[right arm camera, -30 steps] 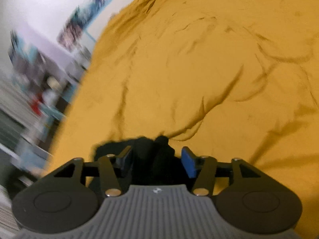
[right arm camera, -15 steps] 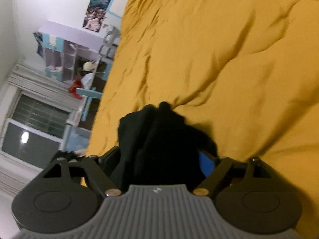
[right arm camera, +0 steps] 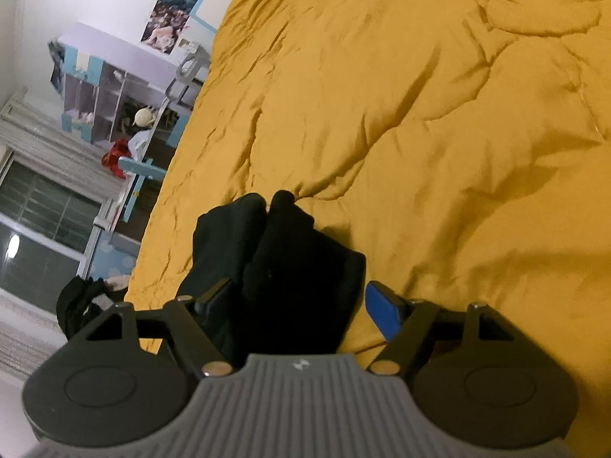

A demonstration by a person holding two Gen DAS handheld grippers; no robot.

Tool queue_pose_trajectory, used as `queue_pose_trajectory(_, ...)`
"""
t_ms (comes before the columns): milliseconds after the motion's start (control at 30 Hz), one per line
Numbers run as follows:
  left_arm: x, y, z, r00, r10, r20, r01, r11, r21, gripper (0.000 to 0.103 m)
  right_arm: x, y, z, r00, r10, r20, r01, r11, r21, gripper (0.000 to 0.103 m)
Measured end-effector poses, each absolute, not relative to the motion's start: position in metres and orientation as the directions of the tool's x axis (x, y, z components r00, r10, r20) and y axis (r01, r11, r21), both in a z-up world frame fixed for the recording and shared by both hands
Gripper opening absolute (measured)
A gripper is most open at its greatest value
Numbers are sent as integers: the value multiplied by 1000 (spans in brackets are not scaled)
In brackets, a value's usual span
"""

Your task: Fold small clothes

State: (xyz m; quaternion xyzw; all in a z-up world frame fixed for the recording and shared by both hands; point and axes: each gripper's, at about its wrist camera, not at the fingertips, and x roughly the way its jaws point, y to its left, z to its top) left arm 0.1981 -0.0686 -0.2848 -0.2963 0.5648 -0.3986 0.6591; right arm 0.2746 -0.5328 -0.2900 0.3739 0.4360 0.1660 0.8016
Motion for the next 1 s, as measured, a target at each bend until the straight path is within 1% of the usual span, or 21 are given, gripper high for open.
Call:
queue_pose_trajectory(33,199,-70,-286,43,-859,-510,189,508,-840,46,275,-533,-293,562,603,-566,59,653,755,78)
queue_pose_trajectory(100,202,-71,-284,38,-858,-512,184,510,-840,46,279,-534,-305,548,654,-522,65,589,806,82)
queue_pose_trajectory(200,203,-70,-283,38,-857,-515,185,512,-839,47,289,-528,-314,555,719,-419,41,480,877,83)
queue_pose_trajectory(233,203,-69,-283,38,-856,-516,184,513,-838,48,293,-525,-317,555,729,-401,41,458,888,83)
queue_pose_trajectory(400,202,-72,-286,41,-853,-520,175,519,-837,50,310,-508,-324,557,720,-413,44,471,881,82)
queue_pose_trajectory(433,202,-72,-287,44,-853,-521,172,520,-837,50,310,-505,-323,560,712,-424,43,487,872,73)
queue_pose_trajectory(467,202,-72,-288,47,-854,-518,166,518,-839,45,309,-503,-321,563,697,-444,42,512,858,62)
queue_pose_trajectory(500,202,-72,-288,50,-857,-513,159,514,-843,41,308,-500,-319,562,674,-480,48,552,832,40)
queue_pose_trajectory(533,201,-73,-289,49,-858,-512,158,513,-844,32,307,-498,-317,555,656,-512,50,588,807,35)
queue_pose_trajectory(567,201,-73,-289,48,-861,-507,159,508,-847,25,305,-497,-317,559,645,-521,58,596,801,34)
queue_pose_trajectory(633,199,-73,-286,58,-869,-491,153,493,-856,18,301,-497,-313,581,633,-512,75,585,808,30)
queue_pose_trajectory(833,194,-63,-266,103,-885,-455,170,466,-868,14,299,-481,-274,624,629,-463,8,588,809,28)
queue_pose_trajectory(900,194,-57,-250,125,-896,-425,208,443,-872,13,301,-471,-254,622,631,-465,-26,610,792,28)
queue_pose_trajectory(1000,193,-46,-227,165,-899,-407,273,438,-857,13,309,-454,-223,621,639,-454,-72,624,778,27)
